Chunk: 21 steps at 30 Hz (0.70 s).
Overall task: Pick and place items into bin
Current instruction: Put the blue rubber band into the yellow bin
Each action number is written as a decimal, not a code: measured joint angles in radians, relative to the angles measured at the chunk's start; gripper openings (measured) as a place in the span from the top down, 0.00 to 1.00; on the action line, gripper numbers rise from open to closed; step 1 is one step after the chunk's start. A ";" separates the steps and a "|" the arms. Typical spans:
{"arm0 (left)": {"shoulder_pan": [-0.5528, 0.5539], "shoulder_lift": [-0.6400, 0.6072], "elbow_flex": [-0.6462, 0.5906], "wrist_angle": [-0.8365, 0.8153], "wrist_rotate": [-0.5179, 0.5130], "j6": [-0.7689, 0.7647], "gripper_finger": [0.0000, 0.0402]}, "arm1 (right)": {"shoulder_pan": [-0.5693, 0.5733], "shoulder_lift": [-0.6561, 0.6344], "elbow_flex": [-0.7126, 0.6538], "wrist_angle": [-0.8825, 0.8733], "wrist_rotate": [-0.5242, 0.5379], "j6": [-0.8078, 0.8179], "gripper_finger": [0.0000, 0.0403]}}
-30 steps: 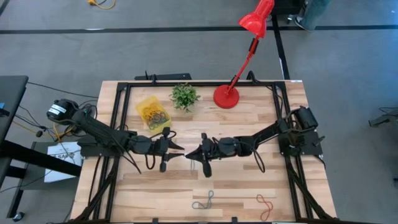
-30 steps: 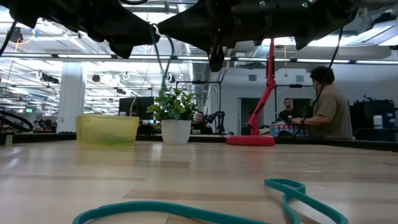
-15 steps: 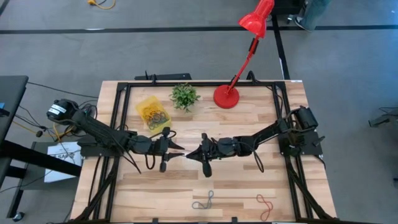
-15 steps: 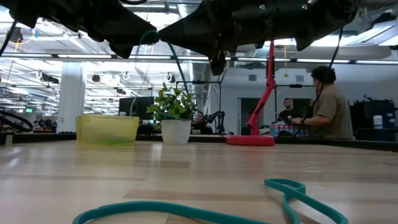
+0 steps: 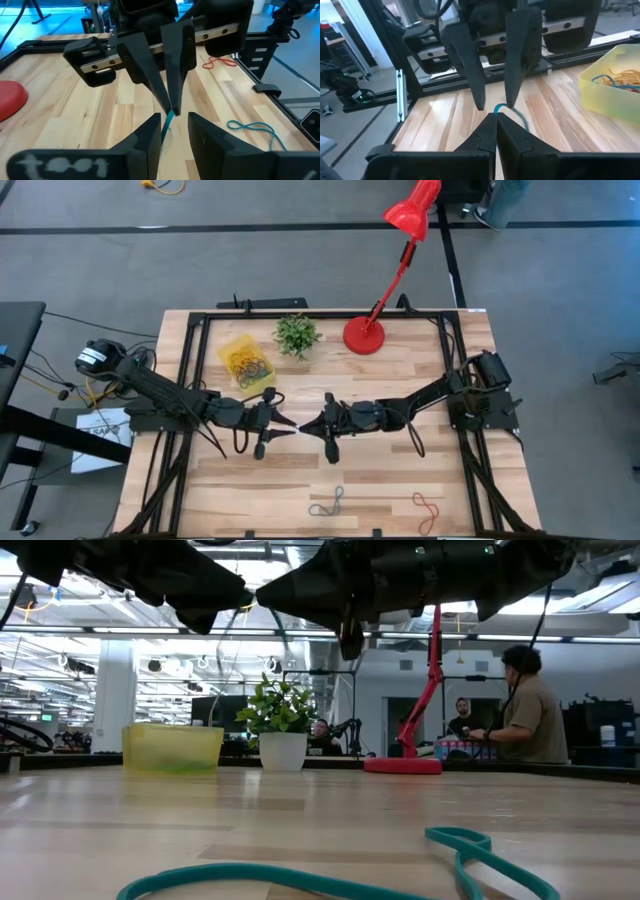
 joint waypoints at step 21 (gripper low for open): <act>0.000 0.000 0.000 0.000 -0.016 0.060 0.94 | 0.000 0.000 0.000 0.057 -0.013 -0.008 1.00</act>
